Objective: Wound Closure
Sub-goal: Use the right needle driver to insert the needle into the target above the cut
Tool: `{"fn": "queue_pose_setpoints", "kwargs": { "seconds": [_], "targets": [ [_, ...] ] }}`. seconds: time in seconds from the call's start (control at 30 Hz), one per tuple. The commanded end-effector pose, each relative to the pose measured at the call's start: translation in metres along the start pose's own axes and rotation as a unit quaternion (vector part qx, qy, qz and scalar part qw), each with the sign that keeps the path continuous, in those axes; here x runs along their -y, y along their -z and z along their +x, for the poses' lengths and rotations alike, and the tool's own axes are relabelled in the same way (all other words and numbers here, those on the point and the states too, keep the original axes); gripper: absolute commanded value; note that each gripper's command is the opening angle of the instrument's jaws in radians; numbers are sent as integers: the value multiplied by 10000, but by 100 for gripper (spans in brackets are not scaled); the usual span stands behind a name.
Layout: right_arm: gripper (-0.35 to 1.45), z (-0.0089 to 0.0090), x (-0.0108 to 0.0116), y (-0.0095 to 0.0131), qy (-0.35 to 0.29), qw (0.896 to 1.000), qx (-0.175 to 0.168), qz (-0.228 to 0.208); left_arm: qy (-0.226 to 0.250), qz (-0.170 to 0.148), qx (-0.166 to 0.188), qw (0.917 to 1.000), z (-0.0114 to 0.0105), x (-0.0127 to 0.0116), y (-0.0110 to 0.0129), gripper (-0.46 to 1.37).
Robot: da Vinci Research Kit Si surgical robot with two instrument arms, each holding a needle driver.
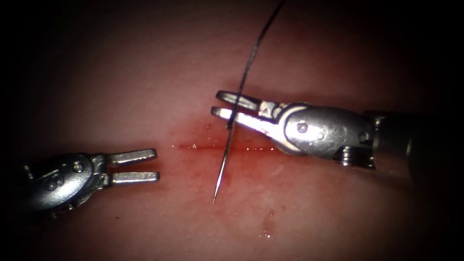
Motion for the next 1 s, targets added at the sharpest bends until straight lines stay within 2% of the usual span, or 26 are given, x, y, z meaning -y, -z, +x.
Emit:
{"fn": "queue_pose_setpoints", "kwargs": {
  "seconds": [0.03, 0.27, 0.33, 0.5, 0.6, 0.83, 1.0],
  "targets": [
    [-35, 0, -7, -4, 133, 9999, -32, 45, -17, -24, -6, 10000, -1, 1, -1, -4],
    [-35, 1, -30, -17, 780, 9966, -106, 258, -157, -6, 25, 9999, -7, 3, -5, -7],
    [-35, -3, -42, -22, 1114, 9933, -94, 279, -298, 123, 35, 9995, -10, 5, -10, -5],
    [-35, -9, -51, -27, 1441, 9889, -83, 357, -468, 378, 88, 9981, -13, 9, -18, -16],
    [-35, -13, -55, -29, 1642, 9856, -126, 393, -599, 446, 270, 9968, -17, 10, -25, -21],
    [-35, -18, -56, -39, 2114, 9758, -121, 552, -798, 595, 595, 9933, -36, 11, -45, -21],
    [-35, -20, -56, -43, 2260, 9720, -242, 600, -1066, 838, 1154, 9840, -51, 14, -52, -23]
  ]
}}
